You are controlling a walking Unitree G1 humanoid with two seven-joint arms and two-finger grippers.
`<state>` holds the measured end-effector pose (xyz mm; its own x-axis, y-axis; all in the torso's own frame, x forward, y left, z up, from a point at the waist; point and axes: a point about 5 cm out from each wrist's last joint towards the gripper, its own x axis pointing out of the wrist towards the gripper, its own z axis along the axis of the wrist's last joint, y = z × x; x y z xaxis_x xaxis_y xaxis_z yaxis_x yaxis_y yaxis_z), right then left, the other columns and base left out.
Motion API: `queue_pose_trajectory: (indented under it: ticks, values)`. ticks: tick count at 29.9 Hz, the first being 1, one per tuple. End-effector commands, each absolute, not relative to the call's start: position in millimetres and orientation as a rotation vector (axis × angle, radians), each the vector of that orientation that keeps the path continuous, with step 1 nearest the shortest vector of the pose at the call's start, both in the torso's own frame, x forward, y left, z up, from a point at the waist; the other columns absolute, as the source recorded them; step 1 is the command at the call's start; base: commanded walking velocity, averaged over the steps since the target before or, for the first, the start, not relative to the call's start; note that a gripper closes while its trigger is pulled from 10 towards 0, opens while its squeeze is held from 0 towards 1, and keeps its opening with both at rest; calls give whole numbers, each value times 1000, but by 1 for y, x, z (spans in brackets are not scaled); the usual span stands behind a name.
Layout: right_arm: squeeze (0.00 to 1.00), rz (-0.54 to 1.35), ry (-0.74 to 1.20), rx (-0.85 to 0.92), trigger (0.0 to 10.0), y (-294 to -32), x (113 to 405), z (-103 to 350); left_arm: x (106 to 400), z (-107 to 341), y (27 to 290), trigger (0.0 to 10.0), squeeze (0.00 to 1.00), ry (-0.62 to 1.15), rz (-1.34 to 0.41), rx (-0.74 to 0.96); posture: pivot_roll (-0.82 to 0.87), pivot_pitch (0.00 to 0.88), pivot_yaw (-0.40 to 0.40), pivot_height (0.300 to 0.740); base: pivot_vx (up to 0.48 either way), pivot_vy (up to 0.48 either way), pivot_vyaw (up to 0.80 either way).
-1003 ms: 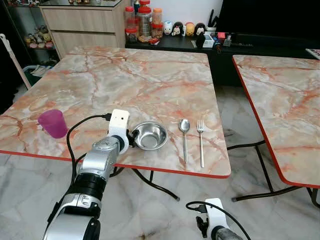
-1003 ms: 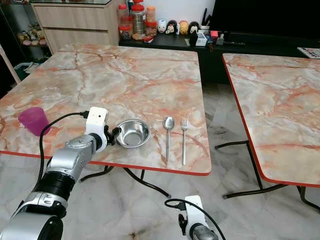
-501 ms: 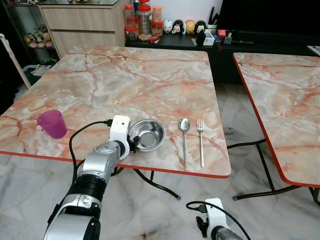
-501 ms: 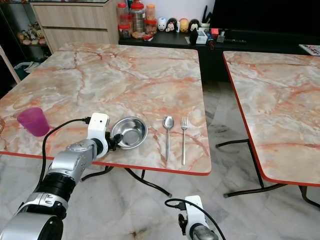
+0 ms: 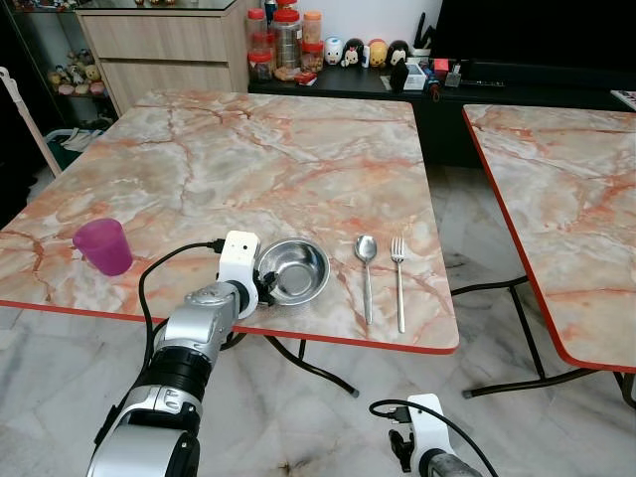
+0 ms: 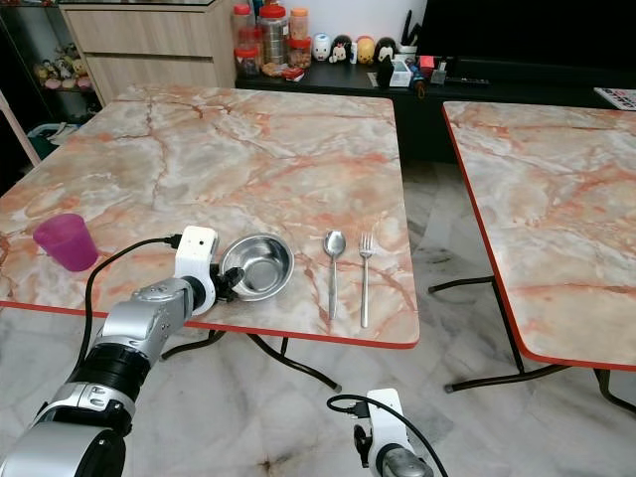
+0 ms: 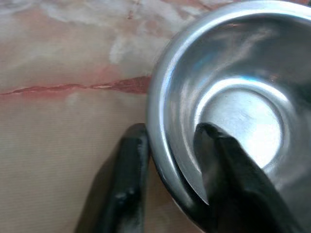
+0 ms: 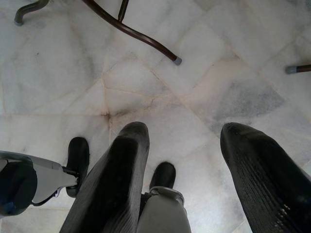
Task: Setting the table
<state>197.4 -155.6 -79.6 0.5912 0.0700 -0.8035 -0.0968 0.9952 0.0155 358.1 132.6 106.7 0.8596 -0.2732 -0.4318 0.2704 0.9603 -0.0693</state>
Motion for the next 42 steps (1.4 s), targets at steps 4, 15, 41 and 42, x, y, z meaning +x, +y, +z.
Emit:
queue_pose_trajectory:
  ticks: [4,15,41,42]
  values:
    - [0,93,937,-21,10000,-154,198,-80,358,108,136,0,0,452,-285,-13,73,0,-17,732,0,0,0]
    - [0,93,933,-15,10000,-152,200,-79,357,108,138,0,0,455,-292,-13,73,0,-10,732,0,0,0]
    - [0,95,929,-17,10000,-155,200,-79,303,134,194,10000,0,-45,-178,-572,96,0,-32,732,0,0,0]
    - [0,95,930,-18,10000,-155,199,-79,296,134,198,10000,0,-51,-188,-576,100,0,-33,732,0,0,0]
